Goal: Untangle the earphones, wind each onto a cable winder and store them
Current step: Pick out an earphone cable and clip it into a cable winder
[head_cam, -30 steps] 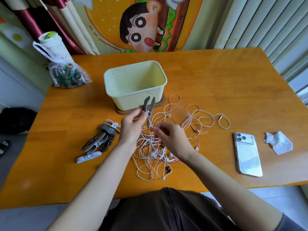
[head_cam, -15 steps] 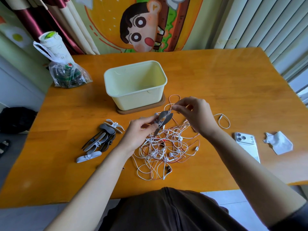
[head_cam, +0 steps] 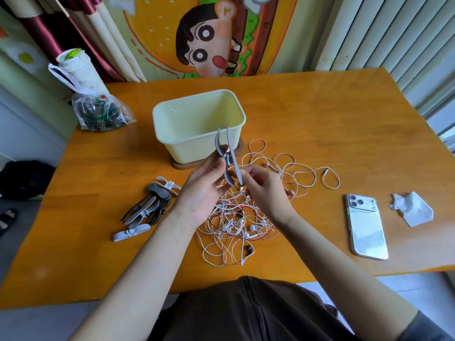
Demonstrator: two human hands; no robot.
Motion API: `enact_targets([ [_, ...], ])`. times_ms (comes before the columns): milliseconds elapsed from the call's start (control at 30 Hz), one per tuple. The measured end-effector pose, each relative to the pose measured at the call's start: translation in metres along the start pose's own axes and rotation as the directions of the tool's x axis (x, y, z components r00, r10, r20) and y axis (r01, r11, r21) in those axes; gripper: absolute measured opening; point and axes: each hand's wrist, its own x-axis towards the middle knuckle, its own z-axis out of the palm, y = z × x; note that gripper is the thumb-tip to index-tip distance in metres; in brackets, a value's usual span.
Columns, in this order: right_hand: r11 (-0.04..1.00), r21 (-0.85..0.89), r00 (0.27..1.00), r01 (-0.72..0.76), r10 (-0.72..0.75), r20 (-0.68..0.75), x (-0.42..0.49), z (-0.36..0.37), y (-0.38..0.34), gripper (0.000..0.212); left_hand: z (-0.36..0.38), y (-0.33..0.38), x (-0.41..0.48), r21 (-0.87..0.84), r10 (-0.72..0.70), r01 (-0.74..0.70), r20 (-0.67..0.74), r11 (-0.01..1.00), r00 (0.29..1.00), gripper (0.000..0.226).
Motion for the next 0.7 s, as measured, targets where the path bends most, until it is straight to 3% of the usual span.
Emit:
enact_targets([
  [133, 0.999, -0.004, 0.998, -0.034, 0.034, 0.047, -0.006, 0.008, 0.001, 0.025, -0.003, -0.004, 0.002, -0.035, -0.011, 0.009, -0.040, 0.999, 0.999, 0.033],
  [233, 0.998, -0.030, 0.995, -0.064, 0.066, 0.073, -0.012, 0.012, 0.003, 0.024, -0.005, -0.005, 0.005, -0.006, -0.025, 0.024, -0.160, 1.000, 0.987, 0.033],
  [433, 0.993, -0.107, 0.991, -0.057, 0.069, 0.111, -0.012, 0.009, -0.001, 0.022, -0.011, -0.014, 0.007, 0.354, 0.166, -0.006, -0.424, 0.935, 0.890, 0.024],
  [567, 0.977, -0.214, 0.986, 0.025, 0.011, 0.167, -0.004, -0.006, -0.012, 0.023, -0.027, -0.026, 0.010, 0.611, 0.275, -0.005, -0.349, 0.791, 0.896, 0.033],
  [700, 0.895, -0.422, 0.985, 0.143, -0.087, 0.149, 0.013, -0.030, -0.018, 0.016, -0.028, -0.029, 0.006, 0.718, 0.216, -0.010, -0.196, 0.696, 0.957, 0.037],
])
